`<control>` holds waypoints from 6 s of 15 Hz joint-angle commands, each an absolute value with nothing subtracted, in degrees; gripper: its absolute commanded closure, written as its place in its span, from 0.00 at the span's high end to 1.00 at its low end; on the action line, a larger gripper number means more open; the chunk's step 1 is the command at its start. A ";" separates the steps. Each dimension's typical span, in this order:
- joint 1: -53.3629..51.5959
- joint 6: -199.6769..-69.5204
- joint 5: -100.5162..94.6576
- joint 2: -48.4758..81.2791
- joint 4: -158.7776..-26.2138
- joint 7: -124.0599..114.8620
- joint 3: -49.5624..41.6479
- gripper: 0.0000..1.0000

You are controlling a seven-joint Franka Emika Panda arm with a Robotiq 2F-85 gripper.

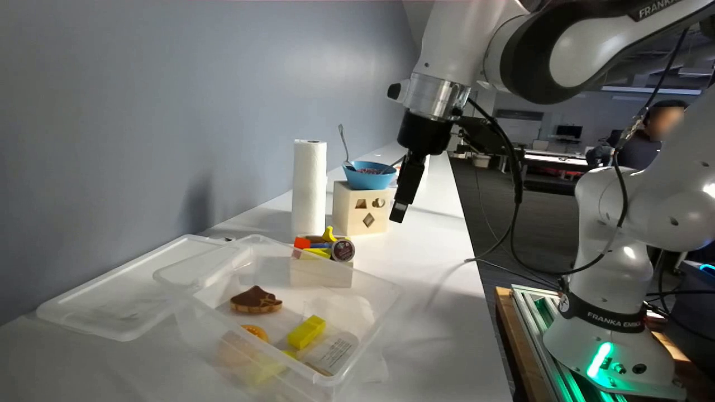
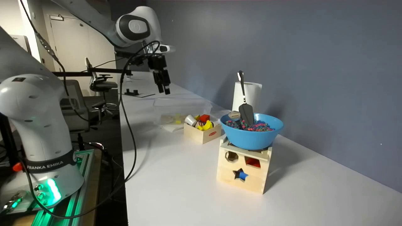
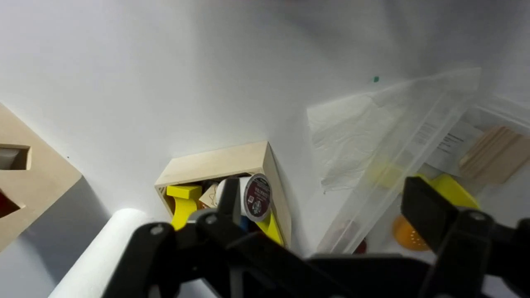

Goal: Move the coffee capsule to the storage bin

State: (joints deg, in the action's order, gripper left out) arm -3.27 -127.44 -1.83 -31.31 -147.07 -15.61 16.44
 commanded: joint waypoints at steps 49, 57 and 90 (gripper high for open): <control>-3.58 -127.38 1.09 -8.51 -130.68 9.29 3.69 0.00; -5.37 -120.99 27.69 -12.06 -126.31 8.93 1.95 0.00; -12.39 -171.28 59.76 11.78 -120.73 -8.80 10.38 0.60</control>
State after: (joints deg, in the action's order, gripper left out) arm -12.14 -170.04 61.71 14.39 -118.71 -10.94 10.67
